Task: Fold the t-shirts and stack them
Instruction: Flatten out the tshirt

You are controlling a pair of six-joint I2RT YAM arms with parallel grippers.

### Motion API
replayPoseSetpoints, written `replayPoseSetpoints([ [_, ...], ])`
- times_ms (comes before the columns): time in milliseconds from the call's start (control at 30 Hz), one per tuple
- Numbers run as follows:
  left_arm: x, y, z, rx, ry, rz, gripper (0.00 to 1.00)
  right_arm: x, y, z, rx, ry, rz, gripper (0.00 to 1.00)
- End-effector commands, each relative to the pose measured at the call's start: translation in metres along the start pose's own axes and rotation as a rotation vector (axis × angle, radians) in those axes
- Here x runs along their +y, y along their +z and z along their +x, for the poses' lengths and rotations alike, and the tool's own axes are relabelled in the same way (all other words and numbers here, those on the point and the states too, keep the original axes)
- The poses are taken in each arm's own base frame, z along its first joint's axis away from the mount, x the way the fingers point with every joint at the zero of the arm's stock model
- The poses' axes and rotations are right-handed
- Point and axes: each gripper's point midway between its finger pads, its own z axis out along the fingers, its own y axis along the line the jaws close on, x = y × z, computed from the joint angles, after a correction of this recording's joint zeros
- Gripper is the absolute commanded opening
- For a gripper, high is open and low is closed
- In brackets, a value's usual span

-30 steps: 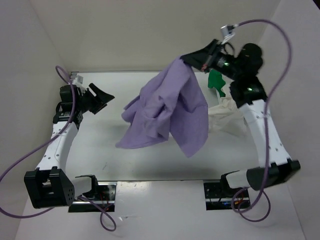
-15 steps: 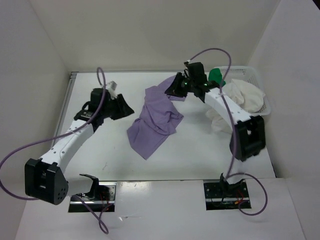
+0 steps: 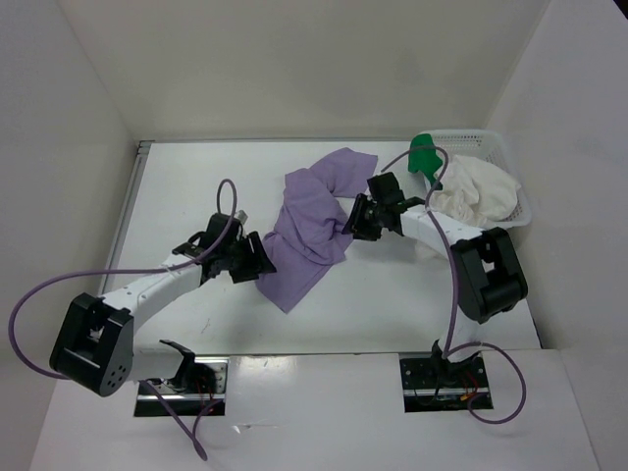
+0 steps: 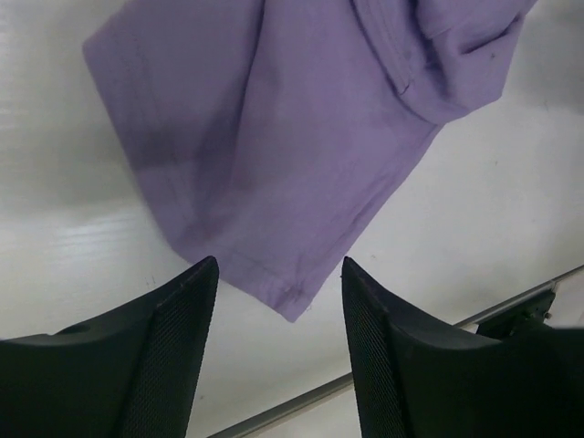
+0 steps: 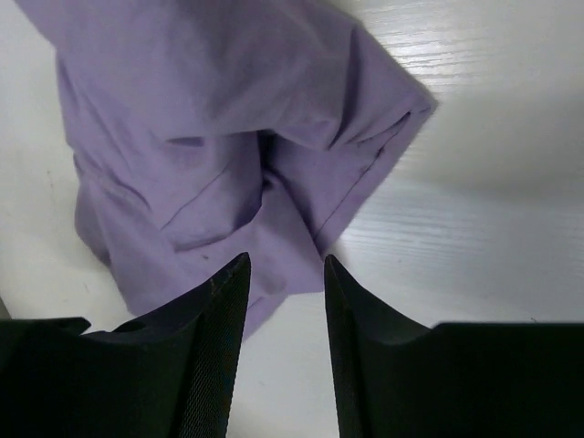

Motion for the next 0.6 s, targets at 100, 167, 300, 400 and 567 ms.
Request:
replayPoseSetpoints([
  [100,-0.004,0.004,0.042,0.105,-0.153,0.060,0.66,-0.011,0.020,0.016,0.005,0.041,0.012,0.48],
  [167,0.000,0.003,0.049,0.106,-0.172,0.048,0.66,-0.010,0.021,0.027,0.033,0.036,-0.005,0.49],
  [300,0.007,0.008,0.059,0.118,-0.191,0.045,0.68,-0.005,0.034,0.051,0.116,0.030,-0.011,0.49],
  [400,0.000,0.013,0.072,0.152,-0.186,0.060,0.68,-0.003,0.035,0.059,0.126,0.045,-0.023,0.49],
  [567,0.000,0.018,0.079,0.163,-0.194,0.063,0.67,0.003,0.034,0.060,0.120,0.045,-0.048,0.35],
])
